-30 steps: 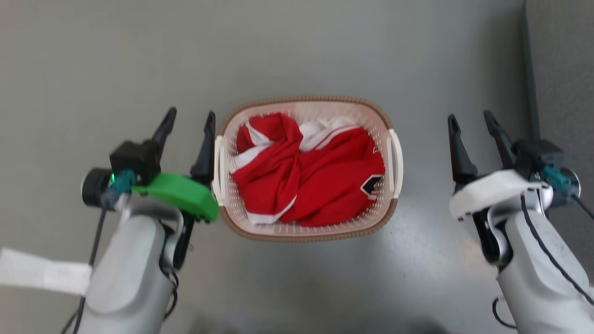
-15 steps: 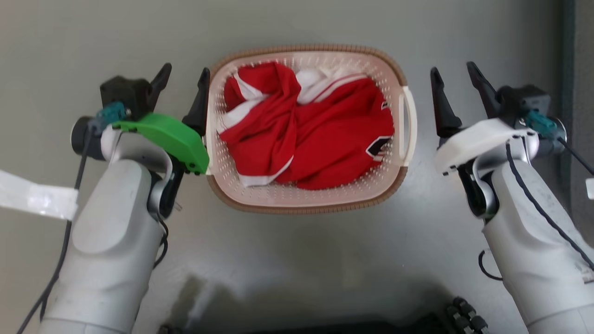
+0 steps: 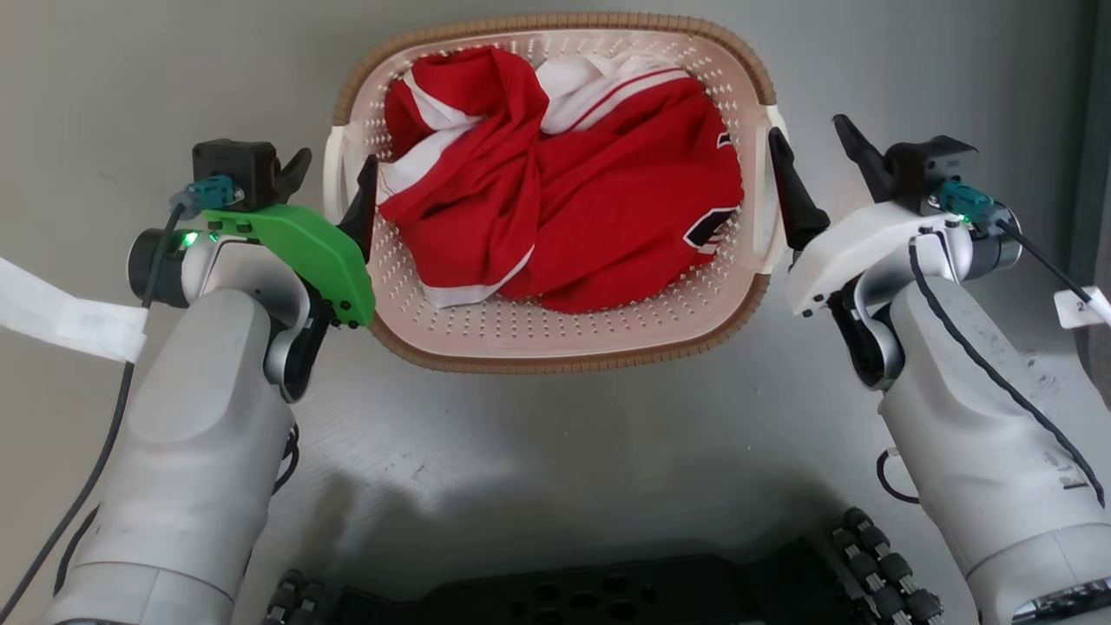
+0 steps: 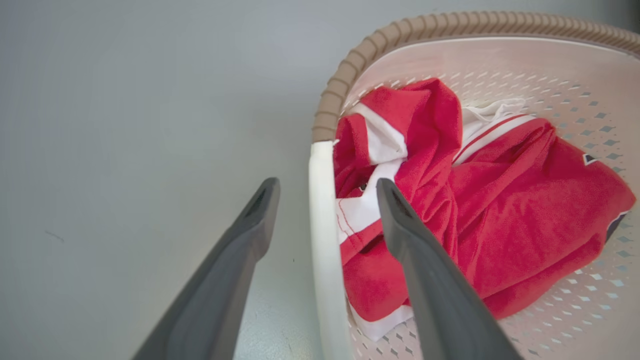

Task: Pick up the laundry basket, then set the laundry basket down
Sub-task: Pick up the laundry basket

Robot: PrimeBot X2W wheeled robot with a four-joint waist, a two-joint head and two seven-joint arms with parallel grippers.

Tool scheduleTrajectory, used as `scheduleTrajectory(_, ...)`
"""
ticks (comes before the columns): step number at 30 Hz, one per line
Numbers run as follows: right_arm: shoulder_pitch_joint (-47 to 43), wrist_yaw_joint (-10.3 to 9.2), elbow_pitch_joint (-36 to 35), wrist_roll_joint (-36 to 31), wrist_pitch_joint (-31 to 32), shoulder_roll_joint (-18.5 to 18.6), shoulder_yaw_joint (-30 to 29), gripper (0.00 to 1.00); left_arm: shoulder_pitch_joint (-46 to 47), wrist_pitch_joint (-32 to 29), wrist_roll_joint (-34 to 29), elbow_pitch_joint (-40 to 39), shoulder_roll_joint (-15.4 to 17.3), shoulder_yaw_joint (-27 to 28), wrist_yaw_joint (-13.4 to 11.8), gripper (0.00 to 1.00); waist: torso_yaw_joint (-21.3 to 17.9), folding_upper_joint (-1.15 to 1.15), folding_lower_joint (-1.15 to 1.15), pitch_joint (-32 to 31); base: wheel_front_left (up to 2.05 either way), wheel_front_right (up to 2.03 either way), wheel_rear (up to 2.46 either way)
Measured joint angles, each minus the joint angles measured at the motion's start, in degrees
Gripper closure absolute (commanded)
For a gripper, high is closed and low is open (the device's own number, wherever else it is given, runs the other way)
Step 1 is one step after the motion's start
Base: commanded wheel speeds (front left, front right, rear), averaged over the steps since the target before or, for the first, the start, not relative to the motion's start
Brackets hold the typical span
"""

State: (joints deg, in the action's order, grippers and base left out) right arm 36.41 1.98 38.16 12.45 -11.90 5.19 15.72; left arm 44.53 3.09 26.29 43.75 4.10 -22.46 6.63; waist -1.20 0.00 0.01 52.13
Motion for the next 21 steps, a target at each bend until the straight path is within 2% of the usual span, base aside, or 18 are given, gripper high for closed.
scheduleTrajectory(11, 3.22, 1.44, 7.34, 0.34, 1.94, -0.99, 1.92, 0.0, 2.66, -1.49, 1.8, 7.71, -0.22, -0.15, 0.43, 0.0, -0.45, 0.0, 0.0, 2.09, 0.0, 0.0, 0.0)
scheduleTrajectory(12, 3.6, 1.56, 7.75, 0.54, 1.96, -1.03, 1.99, 0.36, 2.94, -1.85, 1.86, 8.13, -0.29, -0.16, 0.44, 0.19, -0.43, 0.0, 0.0, 2.15, 0.0, 0.0, 0.0)
scheduleTrajectory(13, 4.09, 1.56, 8.17, 0.74, 1.98, -1.09, 2.05, 1.0, 3.3, -1.88, 1.88, 8.61, -0.42, -0.18, 0.45, 1.0, -0.41, 0.0, -0.01, 2.21, 0.0, 0.0, 0.0)
scheduleTrajectory(17, 5.62, 2.46, 9.39, 1.3, 2.37, -2.09, 2.66, 1.0, 4.63, -2.29, 3.24, 9.57, -2.21, -0.71, 0.91, 1.0, -0.3, 0.0, -0.01, 2.41, 0.0, 0.0, 0.0)
scheduleTrajectory(21, 6.66, 2.5, 10.71, 1.75, 2.35, -1.94, 2.59, 1.0, 5.59, -2.29, 4.28, 11.03, -2.21, -0.88, 0.92, 1.0, -0.2, 0.0, -0.01, 2.47, 0.0, 0.0, 0.0)
